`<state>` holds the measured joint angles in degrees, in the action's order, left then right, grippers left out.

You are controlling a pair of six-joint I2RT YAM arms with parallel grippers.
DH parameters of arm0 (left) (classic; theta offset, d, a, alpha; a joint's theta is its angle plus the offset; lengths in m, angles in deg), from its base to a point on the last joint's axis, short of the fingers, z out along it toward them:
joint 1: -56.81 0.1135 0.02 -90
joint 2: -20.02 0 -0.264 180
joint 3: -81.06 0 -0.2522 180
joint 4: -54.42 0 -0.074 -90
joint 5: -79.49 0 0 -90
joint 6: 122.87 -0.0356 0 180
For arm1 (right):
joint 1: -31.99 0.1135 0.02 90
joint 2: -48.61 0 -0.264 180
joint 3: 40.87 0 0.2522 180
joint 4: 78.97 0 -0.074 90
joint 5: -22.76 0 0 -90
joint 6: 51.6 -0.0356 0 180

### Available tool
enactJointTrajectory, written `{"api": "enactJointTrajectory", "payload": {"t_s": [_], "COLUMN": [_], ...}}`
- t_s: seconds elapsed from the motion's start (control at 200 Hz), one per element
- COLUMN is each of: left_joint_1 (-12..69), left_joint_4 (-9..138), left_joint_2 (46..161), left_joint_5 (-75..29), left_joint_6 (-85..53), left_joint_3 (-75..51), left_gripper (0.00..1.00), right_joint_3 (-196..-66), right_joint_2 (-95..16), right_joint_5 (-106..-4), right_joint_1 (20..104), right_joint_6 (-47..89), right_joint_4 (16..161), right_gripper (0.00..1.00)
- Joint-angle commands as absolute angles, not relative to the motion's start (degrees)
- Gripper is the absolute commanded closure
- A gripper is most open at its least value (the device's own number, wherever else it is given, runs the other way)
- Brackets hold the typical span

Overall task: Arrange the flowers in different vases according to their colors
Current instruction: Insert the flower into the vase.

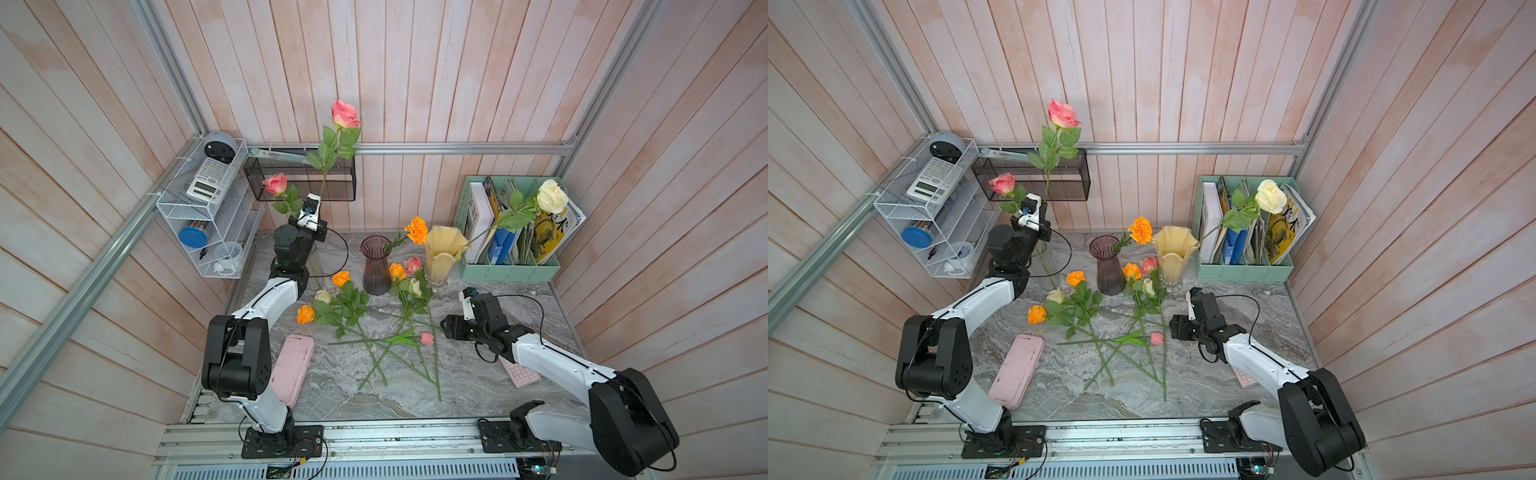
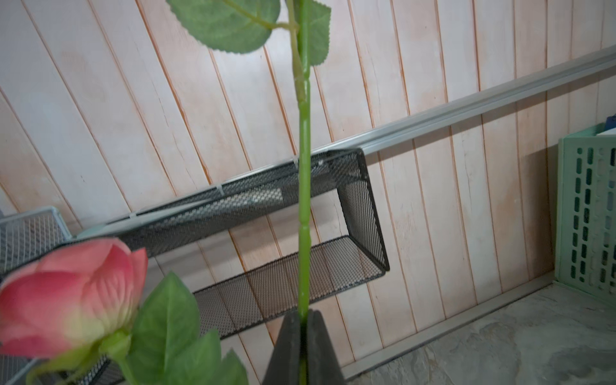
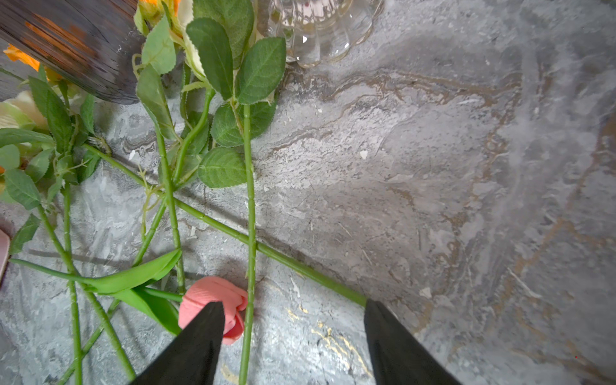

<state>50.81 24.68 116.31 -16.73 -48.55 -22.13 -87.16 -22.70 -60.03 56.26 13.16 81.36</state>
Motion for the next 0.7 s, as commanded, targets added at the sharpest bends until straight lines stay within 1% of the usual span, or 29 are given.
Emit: {"api": "enactJointTrajectory", "payload": {"t_s": [0.0, 0.105, 0.245, 0.27, 0.315, 0.365, 0.395, 0.42, 0.435, 0.465, 0.545, 0.625, 0.695], "left_joint_1": [51.18, 51.18, 51.17, 51.23, 51.17, 51.18, 51.10, 51.10, 51.10, 51.10, 50.76, 49.67, 47.92], "left_joint_4": [15.46, 13.68, 13.77, 14.06, 14.91, 16.73, 17.90, 18.91, 19.44, 20.38, 22.21, 24.73, 30.09], "left_joint_2": [115.21, 115.13, 114.31, 113.91, 112.70, 111.30, 110.27, 109.28, 108.75, 107.81, 104.45, 99.91, 94.25], "left_joint_5": [-11.93, -9.80, -7.67, -7.15, -6.56, -6.27, -5.93, -5.72, -5.53, -5.21, -4.60, -3.41, -4.13], "left_joint_6": [-44.05, -43.18, -42.20, -41.87, -41.42, -41.31, -41.00, -40.81, -40.78, -40.73, -40.78, -40.84, -40.17], "left_joint_3": [-27.45, -30.34, -31.95, -32.14, -32.47, -32.58, -32.60, -32.69, -32.77, -32.97, -34.27, -35.66, -36.36], "left_gripper": [1.00, 0.97, 0.87, 0.82, 0.70, 0.64, 0.56, 0.44, 0.41, 0.37, 0.32, 0.31, 0.30], "right_joint_3": [-89.11, -89.41, -88.94, -88.68, -88.13, -87.38, -86.88, -86.47, -86.17, -85.58, -83.76, -82.01, -81.31], "right_joint_2": [-22.59, -21.42, -18.42, -17.81, -16.64, -15.32, -14.45, -13.66, -13.25, -12.33, -9.58, -6.58, -4.37], "right_joint_5": [-57.85, -57.01, -57.17, -57.28, -57.39, -57.44, -57.40, -57.54, -57.52, -57.45, -57.50, -57.43, -57.69], "right_joint_1": [56.07, 56.02, 56.07, 56.00, 56.06, 56.07, 56.07, 56.07, 56.07, 56.05, 55.98, 55.92, 55.91], "right_joint_6": [13.78, 14.88, 15.31, 15.02, 14.74, 14.51, 14.42, 14.32, 14.24, 14.13, 13.88, 13.96, 13.79], "right_joint_4": [79.51, 77.98, 76.39, 76.34, 76.42, 76.50, 76.67, 76.89, 77.01, 77.31, 78.47, 79.23, 78.42], "right_gripper": [0.27, 0.27, 0.27, 0.27, 0.27, 0.27, 0.27, 0.27, 0.27, 0.27, 0.27, 0.27, 0.27]}}
